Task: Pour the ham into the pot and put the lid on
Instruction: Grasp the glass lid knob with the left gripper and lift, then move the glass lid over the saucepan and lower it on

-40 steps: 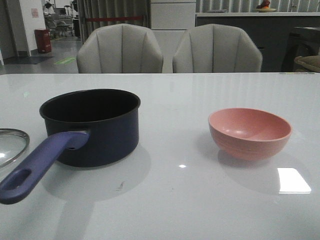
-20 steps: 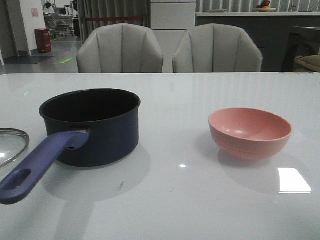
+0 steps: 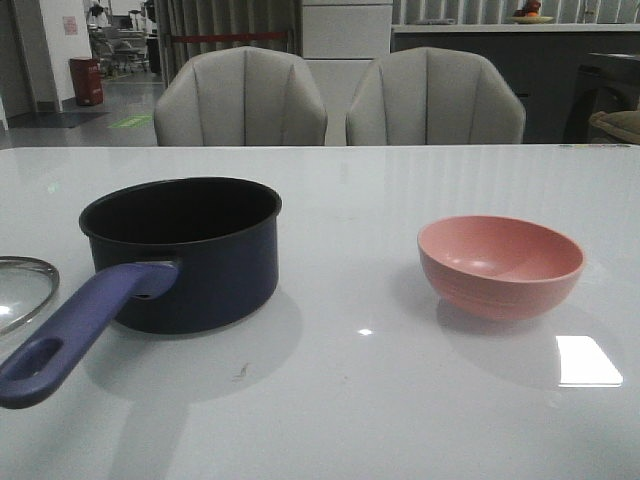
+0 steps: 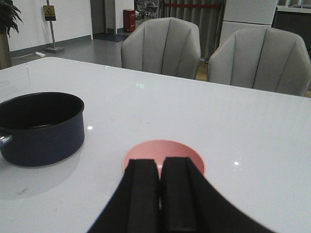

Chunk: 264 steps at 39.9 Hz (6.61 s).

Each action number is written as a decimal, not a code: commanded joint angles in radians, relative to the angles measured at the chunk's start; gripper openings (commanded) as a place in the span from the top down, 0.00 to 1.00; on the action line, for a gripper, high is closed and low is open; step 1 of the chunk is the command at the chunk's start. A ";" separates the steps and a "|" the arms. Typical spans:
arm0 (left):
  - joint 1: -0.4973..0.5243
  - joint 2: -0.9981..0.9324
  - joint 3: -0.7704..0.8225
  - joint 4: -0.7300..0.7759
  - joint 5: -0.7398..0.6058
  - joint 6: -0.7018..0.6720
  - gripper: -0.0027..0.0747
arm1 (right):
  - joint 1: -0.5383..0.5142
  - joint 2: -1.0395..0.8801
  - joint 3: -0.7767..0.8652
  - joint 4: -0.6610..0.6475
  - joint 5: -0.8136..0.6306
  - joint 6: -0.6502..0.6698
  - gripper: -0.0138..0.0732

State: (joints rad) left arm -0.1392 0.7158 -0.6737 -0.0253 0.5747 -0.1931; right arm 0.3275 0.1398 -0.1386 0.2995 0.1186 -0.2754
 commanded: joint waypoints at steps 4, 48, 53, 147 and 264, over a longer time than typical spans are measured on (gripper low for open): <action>0.052 0.199 -0.088 -0.005 -0.040 -0.018 0.11 | 0.002 0.009 -0.027 0.005 -0.082 -0.008 0.66; 0.140 1.031 -0.705 0.010 0.412 -0.030 0.11 | 0.002 0.009 -0.027 0.005 -0.082 -0.008 0.66; 0.145 1.058 -0.705 0.010 0.420 -0.030 0.11 | 0.002 0.009 -0.027 0.005 -0.082 -0.008 0.66; 0.167 1.236 -0.810 -0.023 0.450 -0.055 0.66 | 0.002 0.009 -0.027 0.005 -0.078 -0.008 0.66; -0.297 1.189 -1.206 0.000 0.696 0.139 0.66 | 0.002 0.009 -0.027 0.005 -0.078 -0.008 0.66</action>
State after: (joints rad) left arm -0.4289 1.9795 -1.8524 -0.0267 1.2507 -0.0576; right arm 0.3275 0.1398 -0.1373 0.2995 0.1186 -0.2754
